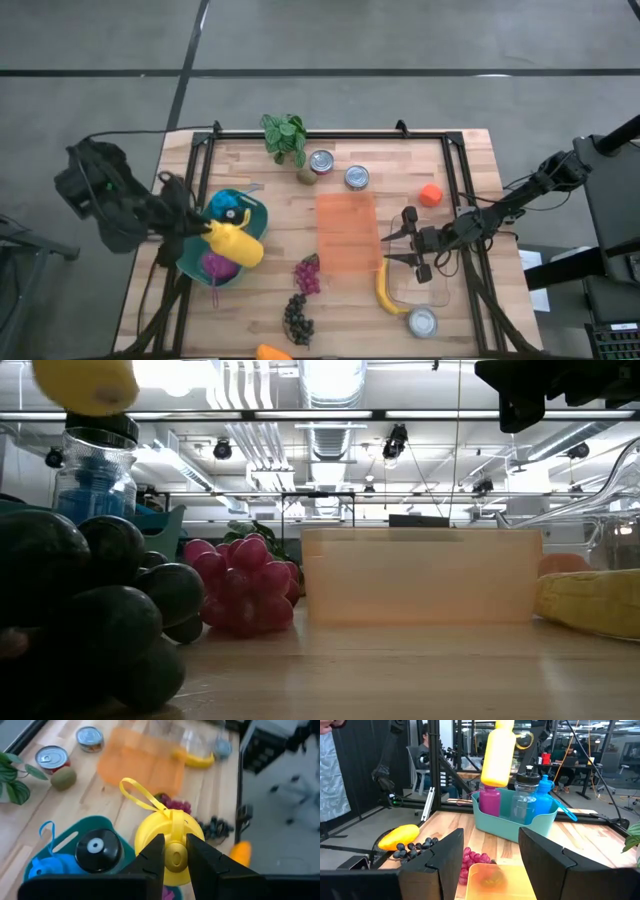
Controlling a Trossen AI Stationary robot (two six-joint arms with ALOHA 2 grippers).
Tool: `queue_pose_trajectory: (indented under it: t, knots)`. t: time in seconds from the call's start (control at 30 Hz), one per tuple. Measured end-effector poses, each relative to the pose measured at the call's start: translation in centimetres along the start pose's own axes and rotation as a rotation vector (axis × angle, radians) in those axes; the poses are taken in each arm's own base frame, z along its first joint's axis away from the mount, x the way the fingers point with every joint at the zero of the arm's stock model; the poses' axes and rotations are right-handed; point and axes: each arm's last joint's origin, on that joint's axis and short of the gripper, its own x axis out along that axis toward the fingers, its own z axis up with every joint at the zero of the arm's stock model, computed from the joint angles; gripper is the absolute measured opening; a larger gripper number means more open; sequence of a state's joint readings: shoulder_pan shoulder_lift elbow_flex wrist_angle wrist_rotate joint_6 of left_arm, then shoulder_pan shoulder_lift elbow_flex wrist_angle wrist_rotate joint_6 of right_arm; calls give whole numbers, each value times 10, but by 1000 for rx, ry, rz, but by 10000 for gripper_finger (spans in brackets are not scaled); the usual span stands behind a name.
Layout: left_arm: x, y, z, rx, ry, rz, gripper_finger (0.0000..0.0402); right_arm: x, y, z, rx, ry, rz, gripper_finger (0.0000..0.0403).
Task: Pick & Place Food Item
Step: Put the yellow water bottle into the green bin
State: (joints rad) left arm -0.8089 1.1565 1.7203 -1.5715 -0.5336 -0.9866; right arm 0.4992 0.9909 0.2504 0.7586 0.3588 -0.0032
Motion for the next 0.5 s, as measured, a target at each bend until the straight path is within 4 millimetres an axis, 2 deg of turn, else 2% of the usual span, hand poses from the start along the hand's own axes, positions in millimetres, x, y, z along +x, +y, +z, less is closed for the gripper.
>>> queue_pose_trajectory:
  t: [0.5]
  knots:
    - [32,-29,-4,334,116,46,67,0,0,0,0,0,0,189]
